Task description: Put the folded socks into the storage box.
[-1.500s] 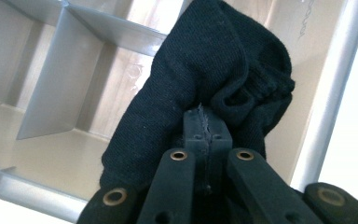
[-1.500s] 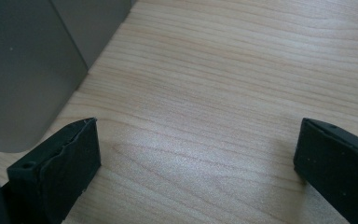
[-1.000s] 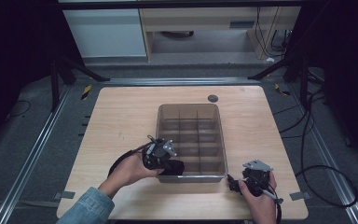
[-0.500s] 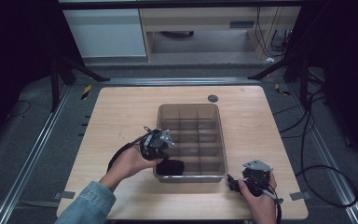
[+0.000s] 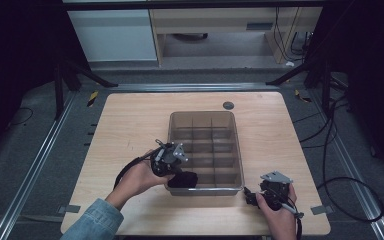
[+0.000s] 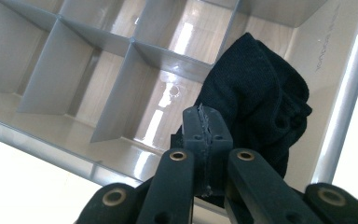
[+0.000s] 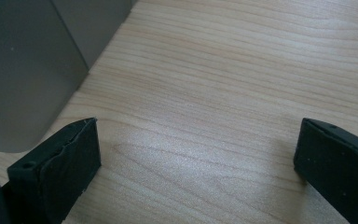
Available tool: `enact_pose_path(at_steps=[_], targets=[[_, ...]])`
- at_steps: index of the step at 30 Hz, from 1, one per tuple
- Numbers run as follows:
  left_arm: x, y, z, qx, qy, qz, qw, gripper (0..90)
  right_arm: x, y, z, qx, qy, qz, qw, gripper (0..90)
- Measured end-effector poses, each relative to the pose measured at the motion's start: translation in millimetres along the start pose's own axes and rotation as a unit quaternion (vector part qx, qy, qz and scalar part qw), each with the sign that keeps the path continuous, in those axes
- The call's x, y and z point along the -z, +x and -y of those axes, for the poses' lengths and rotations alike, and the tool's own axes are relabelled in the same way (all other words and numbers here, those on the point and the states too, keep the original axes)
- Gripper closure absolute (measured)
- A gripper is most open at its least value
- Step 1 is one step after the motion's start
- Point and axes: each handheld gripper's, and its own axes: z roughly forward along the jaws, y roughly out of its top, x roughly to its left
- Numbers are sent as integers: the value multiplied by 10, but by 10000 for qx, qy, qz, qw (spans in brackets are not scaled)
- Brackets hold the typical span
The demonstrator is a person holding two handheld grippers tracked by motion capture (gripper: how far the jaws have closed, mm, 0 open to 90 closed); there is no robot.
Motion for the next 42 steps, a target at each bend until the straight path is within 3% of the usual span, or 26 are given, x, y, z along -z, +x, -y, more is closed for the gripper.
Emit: enact_pose_path(at_steps=[7,15,17,20,21,23,28,31,34,42], targets=[[-188,-90,55,-94,277,-71,9995,899,0,1,0,3,-1,-6,10000,7],[-184,-59,75,28,206,15,9998,898,1,2,0,3,0,-8,10000,8],[-135,-42,76,69,101,74,9999,897,1,2,0,3,1,-9,10000,8],[9,-58,38,166,-300,203,9992,884,1,2,0,5,1,-13,10000,8],[9,-58,38,166,-300,203,9992,877,1,2,0,5,1,-13,10000,8],[62,-119,-51,31,-415,181,9990,864,1,2,0,3,0,-16,10000,8],[47,-195,-178,-71,-565,267,9980,853,1,2,0,6,0,-18,10000,8],[24,-210,-201,-106,-548,234,9982,854,1,2,0,6,0,-20,10000,8],[-55,-200,-195,-148,-297,102,9994,869,1,2,0,6,0,-19,10000,8],[-111,-143,-133,-6,-256,217,9994,894,1,2,0,9,0,-17,10000,8]])
